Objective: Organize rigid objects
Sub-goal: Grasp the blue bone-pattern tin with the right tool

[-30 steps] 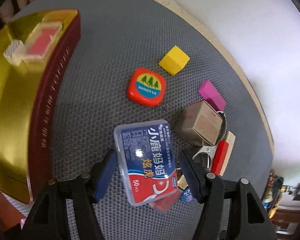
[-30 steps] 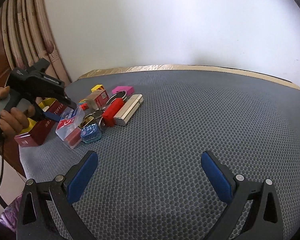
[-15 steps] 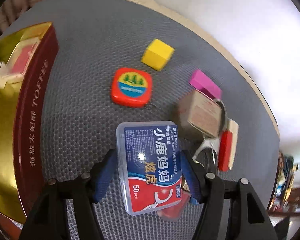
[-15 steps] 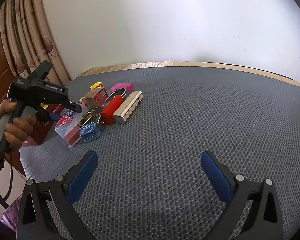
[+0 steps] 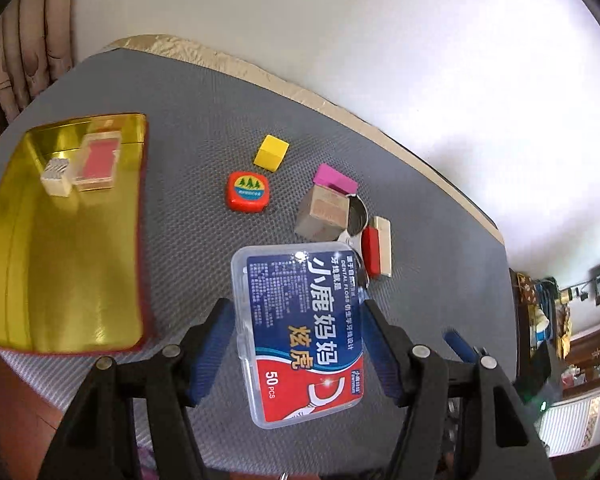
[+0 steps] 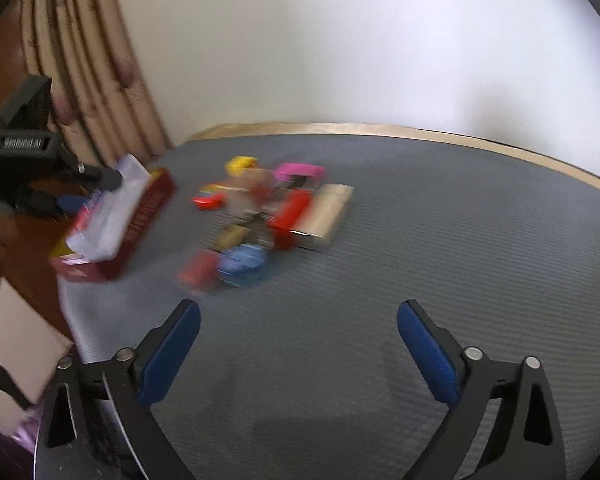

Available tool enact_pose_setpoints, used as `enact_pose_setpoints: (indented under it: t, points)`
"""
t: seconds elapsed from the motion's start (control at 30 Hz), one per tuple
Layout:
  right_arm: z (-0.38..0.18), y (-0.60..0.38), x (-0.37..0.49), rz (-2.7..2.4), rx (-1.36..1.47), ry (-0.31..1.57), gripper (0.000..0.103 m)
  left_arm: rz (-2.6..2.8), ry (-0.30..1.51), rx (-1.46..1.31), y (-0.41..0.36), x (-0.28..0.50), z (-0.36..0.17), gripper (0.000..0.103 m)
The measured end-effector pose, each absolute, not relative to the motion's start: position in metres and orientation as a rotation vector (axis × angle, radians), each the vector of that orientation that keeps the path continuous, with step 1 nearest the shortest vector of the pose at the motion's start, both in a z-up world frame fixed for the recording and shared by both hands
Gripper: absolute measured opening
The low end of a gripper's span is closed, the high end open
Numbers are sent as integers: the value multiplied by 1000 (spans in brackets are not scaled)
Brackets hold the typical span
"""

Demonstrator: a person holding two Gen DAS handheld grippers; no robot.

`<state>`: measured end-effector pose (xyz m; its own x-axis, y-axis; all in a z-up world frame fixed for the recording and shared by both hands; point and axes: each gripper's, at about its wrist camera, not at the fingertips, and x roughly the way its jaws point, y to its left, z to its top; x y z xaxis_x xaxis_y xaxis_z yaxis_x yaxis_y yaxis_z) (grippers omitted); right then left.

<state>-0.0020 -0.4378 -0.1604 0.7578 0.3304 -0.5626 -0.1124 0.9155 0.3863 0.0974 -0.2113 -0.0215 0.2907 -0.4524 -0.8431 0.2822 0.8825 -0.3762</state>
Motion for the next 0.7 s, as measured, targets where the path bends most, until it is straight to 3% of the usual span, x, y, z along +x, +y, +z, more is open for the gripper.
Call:
enact_pose_setpoints:
  t: [0.07,0.23,0.4,0.7]
  points:
    - [-158,-423,13,266,308,689,67,-494,1185,-167,-207,90,-24,66]
    - [-171,-402,47,307,255,760,65,-503,1200,-192,-186,75,-27,66]
    - [-185,-394,71,316,226,830,53,-499,1206,-198,-177,74,-26,66]
    - [-192,-389,91,329,189,870,52,-498,1221,-198,-179,82,-32,66]
